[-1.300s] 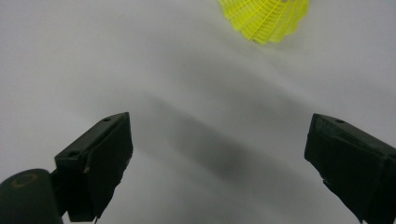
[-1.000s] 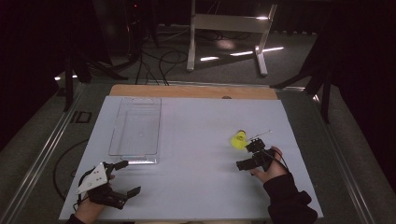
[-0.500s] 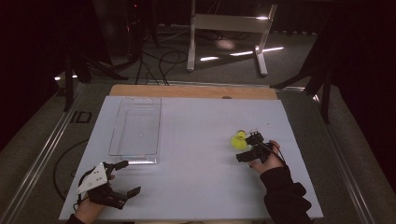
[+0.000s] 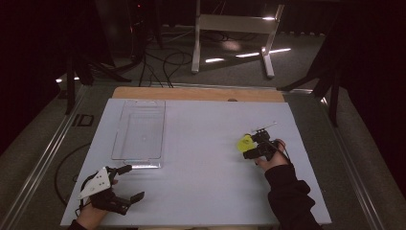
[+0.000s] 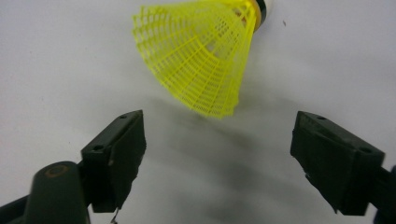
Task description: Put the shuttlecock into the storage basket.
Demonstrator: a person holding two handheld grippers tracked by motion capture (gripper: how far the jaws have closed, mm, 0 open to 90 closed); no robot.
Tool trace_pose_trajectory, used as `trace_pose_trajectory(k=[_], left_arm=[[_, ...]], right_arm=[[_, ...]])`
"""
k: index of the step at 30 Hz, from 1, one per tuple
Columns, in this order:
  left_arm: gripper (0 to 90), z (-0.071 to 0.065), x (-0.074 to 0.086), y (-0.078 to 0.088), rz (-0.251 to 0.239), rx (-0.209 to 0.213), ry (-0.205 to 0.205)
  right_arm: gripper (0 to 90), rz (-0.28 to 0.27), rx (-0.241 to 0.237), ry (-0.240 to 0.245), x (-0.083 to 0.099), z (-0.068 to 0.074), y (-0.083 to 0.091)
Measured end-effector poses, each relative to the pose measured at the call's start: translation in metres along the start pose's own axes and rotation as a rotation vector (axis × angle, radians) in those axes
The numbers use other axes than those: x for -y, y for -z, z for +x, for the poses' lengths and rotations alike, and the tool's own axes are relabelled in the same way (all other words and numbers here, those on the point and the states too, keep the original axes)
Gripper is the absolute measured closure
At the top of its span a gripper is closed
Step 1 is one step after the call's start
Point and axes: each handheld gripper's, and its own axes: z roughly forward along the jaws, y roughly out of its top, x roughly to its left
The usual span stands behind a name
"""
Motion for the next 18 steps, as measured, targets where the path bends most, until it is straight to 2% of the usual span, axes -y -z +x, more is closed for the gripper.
trace_pose_trajectory(k=[9,13,15,17,18], left_arm=[[0.3,0.0,0.0,0.0,0.0,0.002,0.0],[0.3,0.0,0.0,0.0,0.001,0.002,0.0],[0.3,0.0,0.0,0.0,0.002,0.002,-0.001],[0.3,0.0,0.0,0.0,0.001,0.003,0.0],[0.3,0.0,0.0,0.0,0.002,0.003,-0.001]], right_arm=[[24.4,-0.029,0.011,-0.01,-0.01,-0.002,-0.001],[26.9,-0.022,0.014,-0.007,-0.015,-0.002,-0.004],[31.9,-0.028,0.019,-0.004,-0.016,-0.002,-0.006],[32.2,-0.023,0.017,-0.004,-0.017,-0.002,-0.007],[37.3,-0.019,0.019,-0.008,-0.018,-0.002,-0.011]])
